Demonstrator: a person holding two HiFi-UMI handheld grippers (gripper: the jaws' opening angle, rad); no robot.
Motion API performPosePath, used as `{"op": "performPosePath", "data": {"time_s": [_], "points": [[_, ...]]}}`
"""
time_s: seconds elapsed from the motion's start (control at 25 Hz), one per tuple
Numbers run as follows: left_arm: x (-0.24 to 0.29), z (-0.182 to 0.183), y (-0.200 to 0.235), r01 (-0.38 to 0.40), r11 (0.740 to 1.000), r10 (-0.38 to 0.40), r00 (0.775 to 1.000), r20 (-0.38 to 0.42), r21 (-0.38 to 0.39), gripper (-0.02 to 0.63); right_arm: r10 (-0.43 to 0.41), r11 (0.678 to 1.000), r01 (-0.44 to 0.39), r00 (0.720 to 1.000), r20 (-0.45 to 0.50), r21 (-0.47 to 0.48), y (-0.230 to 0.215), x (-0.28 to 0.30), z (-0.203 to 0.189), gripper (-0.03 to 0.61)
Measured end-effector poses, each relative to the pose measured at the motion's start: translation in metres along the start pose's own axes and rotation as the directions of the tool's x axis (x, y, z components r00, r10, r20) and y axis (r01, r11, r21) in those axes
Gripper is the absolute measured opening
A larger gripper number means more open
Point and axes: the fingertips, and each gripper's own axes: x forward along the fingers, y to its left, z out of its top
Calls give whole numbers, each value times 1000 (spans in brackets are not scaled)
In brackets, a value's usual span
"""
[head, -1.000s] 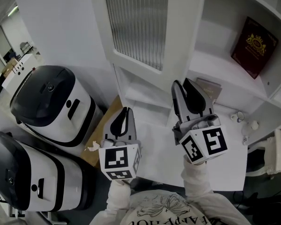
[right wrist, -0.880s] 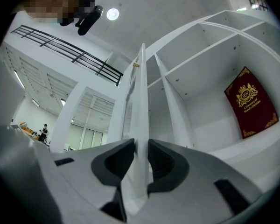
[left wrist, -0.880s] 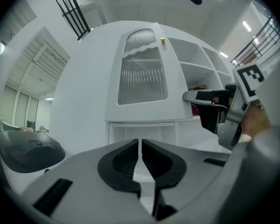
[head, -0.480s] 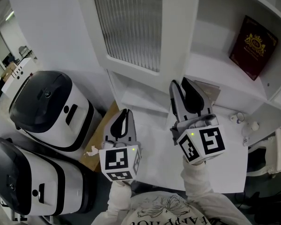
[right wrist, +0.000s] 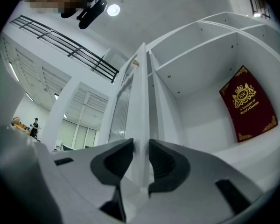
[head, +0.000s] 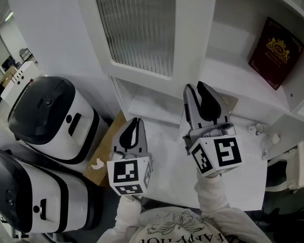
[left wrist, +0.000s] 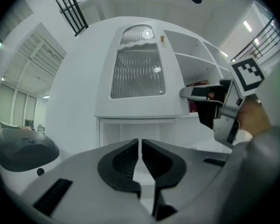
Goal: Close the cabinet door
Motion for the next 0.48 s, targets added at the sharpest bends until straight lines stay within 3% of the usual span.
{"op": "performPosePath", "data": {"time_s": [0.48], "points": [[12,-2,2,-12,1000,12,1000,-10,-2,25,-43,999,42,999,-12,-12,-18,13,-5,106]]}}
